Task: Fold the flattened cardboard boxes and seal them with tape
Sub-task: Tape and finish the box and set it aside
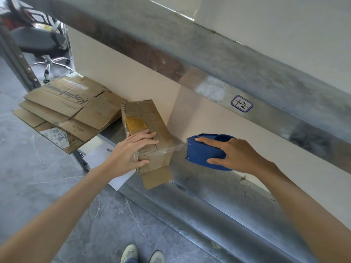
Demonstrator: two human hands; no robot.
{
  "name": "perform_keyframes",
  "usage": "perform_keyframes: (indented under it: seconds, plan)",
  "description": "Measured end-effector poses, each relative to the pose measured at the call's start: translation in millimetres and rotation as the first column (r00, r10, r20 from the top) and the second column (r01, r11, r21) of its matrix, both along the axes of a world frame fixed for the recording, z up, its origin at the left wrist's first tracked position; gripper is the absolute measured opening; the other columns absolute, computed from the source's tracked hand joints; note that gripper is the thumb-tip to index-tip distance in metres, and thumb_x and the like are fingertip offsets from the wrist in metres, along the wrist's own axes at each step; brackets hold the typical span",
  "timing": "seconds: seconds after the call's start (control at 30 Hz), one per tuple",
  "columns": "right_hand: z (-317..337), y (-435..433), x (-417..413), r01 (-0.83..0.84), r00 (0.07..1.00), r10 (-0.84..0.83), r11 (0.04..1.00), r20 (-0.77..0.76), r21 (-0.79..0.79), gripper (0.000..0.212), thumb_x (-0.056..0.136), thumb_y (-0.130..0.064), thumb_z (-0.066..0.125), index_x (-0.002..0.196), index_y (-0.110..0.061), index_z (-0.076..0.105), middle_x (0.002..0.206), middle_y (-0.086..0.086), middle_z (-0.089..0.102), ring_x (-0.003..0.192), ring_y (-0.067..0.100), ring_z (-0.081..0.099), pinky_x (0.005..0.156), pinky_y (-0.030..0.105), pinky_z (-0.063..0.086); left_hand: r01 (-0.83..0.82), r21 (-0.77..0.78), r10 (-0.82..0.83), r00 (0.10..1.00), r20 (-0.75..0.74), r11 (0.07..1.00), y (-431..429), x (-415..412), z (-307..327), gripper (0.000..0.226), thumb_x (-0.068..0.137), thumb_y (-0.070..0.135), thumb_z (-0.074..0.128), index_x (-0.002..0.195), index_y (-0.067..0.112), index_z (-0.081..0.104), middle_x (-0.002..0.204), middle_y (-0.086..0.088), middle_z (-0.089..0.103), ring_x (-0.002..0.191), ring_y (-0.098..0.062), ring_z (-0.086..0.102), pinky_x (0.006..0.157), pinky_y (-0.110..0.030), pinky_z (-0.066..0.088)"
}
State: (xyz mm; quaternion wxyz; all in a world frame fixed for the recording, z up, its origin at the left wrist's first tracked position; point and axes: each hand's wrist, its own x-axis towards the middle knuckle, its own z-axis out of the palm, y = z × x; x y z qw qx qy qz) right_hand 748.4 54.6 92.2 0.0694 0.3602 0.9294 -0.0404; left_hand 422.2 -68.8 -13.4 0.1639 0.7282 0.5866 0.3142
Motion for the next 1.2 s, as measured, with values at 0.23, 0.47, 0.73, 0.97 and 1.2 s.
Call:
perform_keyframes:
  seconds: [0.23, 0.47, 0.73, 0.97, 1.2]
  plan:
    - [-5.1, 4.4, -20.6, 0.011, 0.999, -0.014, 0.998, 0.044, 0.057, 0.069, 0.096, -0.055, 0.05, 0.149, -0.06, 0.007, 0.096, 0.0, 0.071, 0.083, 0.023, 0.061, 0.076, 0.033, 0.049, 0.0, 0.025, 0.0, 1.0, 0.018, 1.0, -1.2, -0.7, -3.1, 0.069, 0.08, 0.022, 0.084, 0.14, 0.034, 0.052, 0.153, 0.018, 0.04, 0.149, -0.005, 0.023, 0.115, -0.058, 0.032]
    - [-19.4, -4.2, -42.8, 0.012, 0.998, -0.024, 0.985, 0.066, 0.174, 0.069, 0.097, -0.054, 0.049, 0.153, -0.053, 0.008, 0.065, -0.005, 0.047, 0.06, 0.016, 0.048, 0.048, 0.026, 0.025, -0.016, 0.018, 0.015, 1.0, 0.025, 1.0, 0.7, -0.1, -5.6, 0.069, 0.079, 0.021, 0.084, 0.138, 0.036, 0.054, 0.152, 0.02, 0.041, 0.149, -0.003, 0.024, 0.117, -0.057, 0.03]
    - [-37.9, -7.7, -51.4, 0.022, 1.0, -0.025, 0.984, 0.014, 0.176, 0.069, 0.096, -0.051, 0.054, 0.154, -0.046, 0.018, 0.05, -0.008, 0.035, 0.04, 0.008, 0.028, 0.042, 0.023, 0.02, -0.014, 0.028, 0.013, 1.0, 0.024, 1.0, 3.9, 0.6, -4.3, 0.067, 0.076, 0.017, 0.085, 0.135, 0.032, 0.058, 0.15, 0.019, 0.043, 0.147, -0.002, 0.027, 0.117, -0.04, 0.033]
    - [-46.1, -3.0, -69.4, 0.039, 0.998, -0.045, 0.983, 0.033, 0.181, 0.068, 0.099, -0.051, 0.05, 0.156, -0.044, 0.014, 0.064, -0.004, 0.046, 0.053, 0.013, 0.041, 0.052, 0.031, 0.031, -0.014, 0.024, 0.013, 1.0, 0.021, 1.0, 6.9, -0.7, -3.8, 0.068, 0.074, 0.016, 0.086, 0.133, 0.037, 0.059, 0.147, 0.021, 0.046, 0.145, -0.004, 0.03, 0.113, -0.037, 0.035]
    - [-75.9, 8.8, -56.4, 0.206, 0.961, -0.216, 0.976, -0.173, -0.073, 0.067, 0.092, -0.054, 0.06, 0.149, -0.052, 0.025, 0.084, -0.006, 0.061, 0.074, 0.021, 0.06, 0.056, 0.026, 0.033, -0.02, 0.009, 0.02, 1.0, 0.02, 1.0, 6.1, 1.4, -3.0, 0.07, 0.076, 0.017, 0.085, 0.137, 0.035, 0.057, 0.15, 0.02, 0.042, 0.148, -0.002, 0.024, 0.116, -0.032, 0.025]
